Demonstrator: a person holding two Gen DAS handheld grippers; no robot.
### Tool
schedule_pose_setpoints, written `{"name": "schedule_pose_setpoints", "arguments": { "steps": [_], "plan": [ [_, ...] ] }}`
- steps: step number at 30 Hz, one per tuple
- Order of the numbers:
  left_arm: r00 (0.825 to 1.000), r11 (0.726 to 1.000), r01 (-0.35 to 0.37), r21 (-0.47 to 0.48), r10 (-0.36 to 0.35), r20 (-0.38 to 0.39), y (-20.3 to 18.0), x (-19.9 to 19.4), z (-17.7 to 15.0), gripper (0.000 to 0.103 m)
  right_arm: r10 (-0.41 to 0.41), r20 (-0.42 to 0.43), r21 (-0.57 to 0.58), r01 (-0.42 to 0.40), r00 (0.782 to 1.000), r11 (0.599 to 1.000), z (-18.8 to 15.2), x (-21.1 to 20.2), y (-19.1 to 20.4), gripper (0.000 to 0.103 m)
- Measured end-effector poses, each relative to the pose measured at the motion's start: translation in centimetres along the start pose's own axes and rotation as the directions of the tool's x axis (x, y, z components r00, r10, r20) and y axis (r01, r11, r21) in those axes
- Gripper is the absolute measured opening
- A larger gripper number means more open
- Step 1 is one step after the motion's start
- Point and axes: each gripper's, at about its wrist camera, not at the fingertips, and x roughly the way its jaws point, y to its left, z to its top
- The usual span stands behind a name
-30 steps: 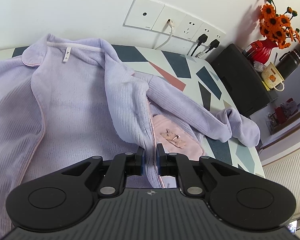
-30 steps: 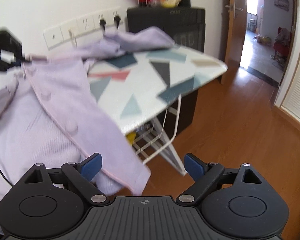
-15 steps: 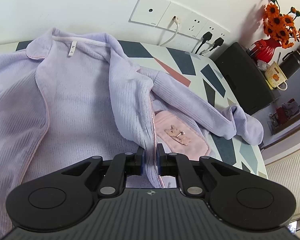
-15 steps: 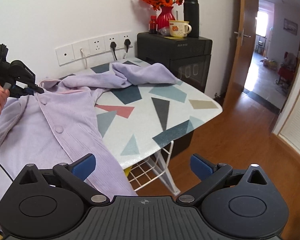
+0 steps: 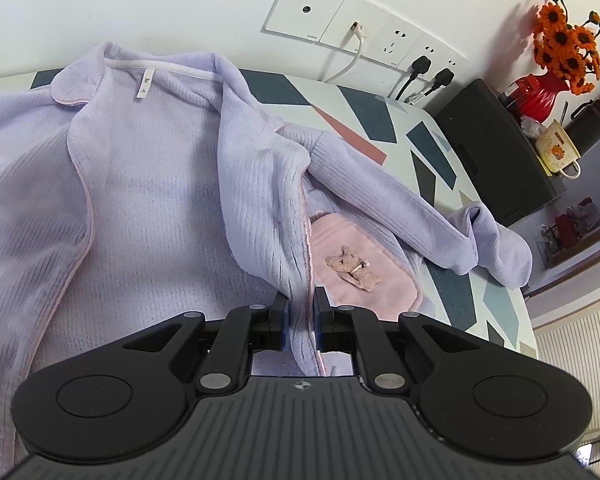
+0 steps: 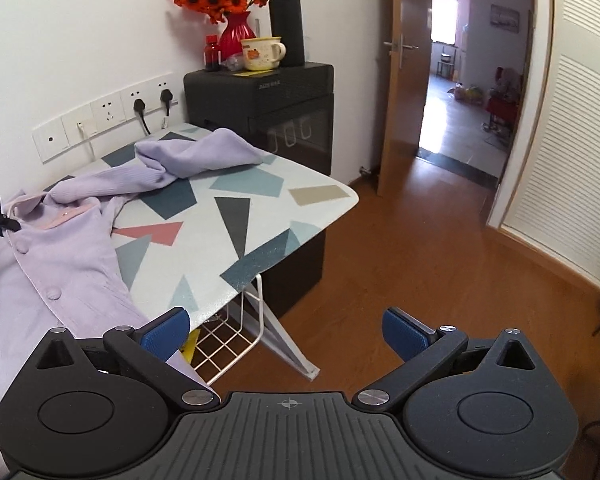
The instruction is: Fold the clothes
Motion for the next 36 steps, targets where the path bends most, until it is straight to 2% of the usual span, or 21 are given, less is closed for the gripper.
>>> {"name": "schedule_pose_setpoints", "arguments": {
  "steps": [26, 29, 36],
  "plan": [
    [1.0, 1.0, 0.015, -0.001, -0.015, -0.009, -0.2, 0.3, 0.3, 0.012, 0.042, -0.044, -0.013, -0.042, 0.998, 0.999, 0.7, 2.2, 1.6, 0.102],
    [1.0, 1.0, 0.012, -0.001, -0.012, -0.012, -0.2, 0.4, 0.3, 0.012, 0.06, -0.054, 0.016, -0.06, 0.997, 0.998, 0.8, 2.4, 1.3, 0.102],
    [1.0, 1.0, 0.006, -0.001, -0.006, -0.017, -0.1, 0.5, 0.2, 0.012, 0.108, -0.086, 0.177, -0.092, 0.99, 0.98, 0.7, 3.3, -0.3, 0.102]
  ]
}}
